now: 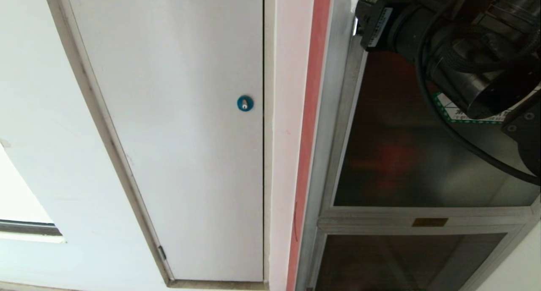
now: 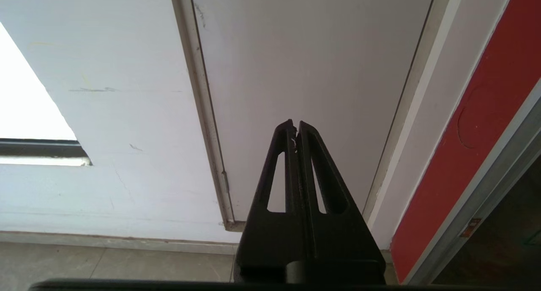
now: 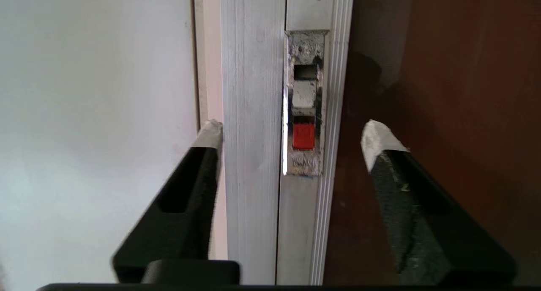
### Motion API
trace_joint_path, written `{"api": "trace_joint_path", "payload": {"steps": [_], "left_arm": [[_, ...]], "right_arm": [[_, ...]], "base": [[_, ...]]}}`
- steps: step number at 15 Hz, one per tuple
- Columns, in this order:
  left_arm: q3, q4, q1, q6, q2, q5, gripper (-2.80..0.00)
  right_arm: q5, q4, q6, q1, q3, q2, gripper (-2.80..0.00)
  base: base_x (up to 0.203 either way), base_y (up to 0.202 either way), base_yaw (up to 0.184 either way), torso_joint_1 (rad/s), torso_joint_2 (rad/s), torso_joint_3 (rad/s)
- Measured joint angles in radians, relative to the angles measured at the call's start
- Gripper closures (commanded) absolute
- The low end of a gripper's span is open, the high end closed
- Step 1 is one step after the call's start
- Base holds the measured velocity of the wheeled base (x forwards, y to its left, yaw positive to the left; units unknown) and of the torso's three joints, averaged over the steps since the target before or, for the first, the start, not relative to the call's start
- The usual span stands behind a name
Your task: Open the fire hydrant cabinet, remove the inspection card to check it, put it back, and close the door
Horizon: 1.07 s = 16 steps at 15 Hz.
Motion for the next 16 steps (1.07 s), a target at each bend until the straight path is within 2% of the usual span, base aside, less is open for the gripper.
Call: {"api": "trace_joint_path", "payload": {"steps": [7,14,15,16], "left_arm": [[0.0,0.0,0.0,0.0,0.0,0.0,0.0],[0.0,0.0,0.0,0.0,0.0,0.0,0.0],[0.0,0.0,0.0,0.0,0.0,0.0,0.0],[0.0,0.0,0.0,0.0,0.0,0.0,0.0]], "right_arm": [[0.0,0.0,-0.007,-0.068,-0.068,0.06,-2.8],[0.0,0.004,-0.009,-0.074,-0.125,0.099,-2.8],[-0.001,0.004,-0.009,-0.074,-0.133,0.102,-0.95],[-0.001,0.004,-0.009,-0.075,-0.141,0.107,0.0]], "base": [[0.0,0.0,0.0,0.0,0.0,0.0],[0.0,0.0,0.0,0.0,0.0,0.0],[0.0,0.0,0.0,0.0,0.0,0.0],[0.0,0.0,0.0,0.0,0.0,0.0]]}}
